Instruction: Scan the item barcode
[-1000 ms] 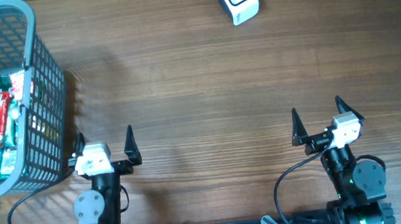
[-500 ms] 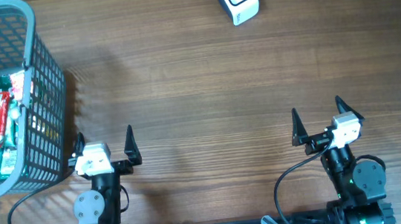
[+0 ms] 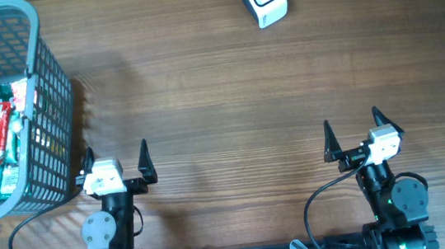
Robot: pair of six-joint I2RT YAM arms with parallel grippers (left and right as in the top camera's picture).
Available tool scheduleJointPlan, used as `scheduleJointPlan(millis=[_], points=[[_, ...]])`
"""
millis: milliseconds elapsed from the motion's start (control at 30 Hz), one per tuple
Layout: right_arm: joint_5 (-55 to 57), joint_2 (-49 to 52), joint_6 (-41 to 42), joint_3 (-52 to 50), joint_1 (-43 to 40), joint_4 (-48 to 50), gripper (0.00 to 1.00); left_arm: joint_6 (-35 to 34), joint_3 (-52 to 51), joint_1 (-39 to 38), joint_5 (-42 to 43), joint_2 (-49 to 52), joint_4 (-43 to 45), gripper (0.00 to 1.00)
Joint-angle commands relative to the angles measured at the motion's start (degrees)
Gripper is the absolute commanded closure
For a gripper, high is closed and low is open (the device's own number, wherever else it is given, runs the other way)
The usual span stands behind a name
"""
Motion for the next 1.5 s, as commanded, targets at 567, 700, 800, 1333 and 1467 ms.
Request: scheduleJointPlan(millis=[567, 700, 800, 1333, 1467], points=[[-1.0, 0.2, 1.1, -0.1, 0.2, 0.2, 0.0, -1.2, 29.1, 0.3, 15.8, 8.8, -14.0, 0.0], [-1.0, 0.2, 1.1, -0.1, 0.2, 0.2, 0.0, -1.2, 49.6, 0.3, 19.0, 23.2, -26.9, 0.0], [-1.0, 0.2, 1.2, -0.1, 0.2, 0.2, 0.0, 0.4, 64.1, 0.3, 19.1, 35.4, -36.8, 0.0], [-1.0, 0.2, 1.1, -0.1, 0.2, 0.2, 0.0, -8.3, 93.5, 1.3, 6.1, 70.9, -40.5, 0.0], [-1.0, 0.2, 1.1, -0.1, 0.2, 0.2, 0.0, -10.3, 93.5, 6.2, -0.7, 70.6, -39.0, 0.0]])
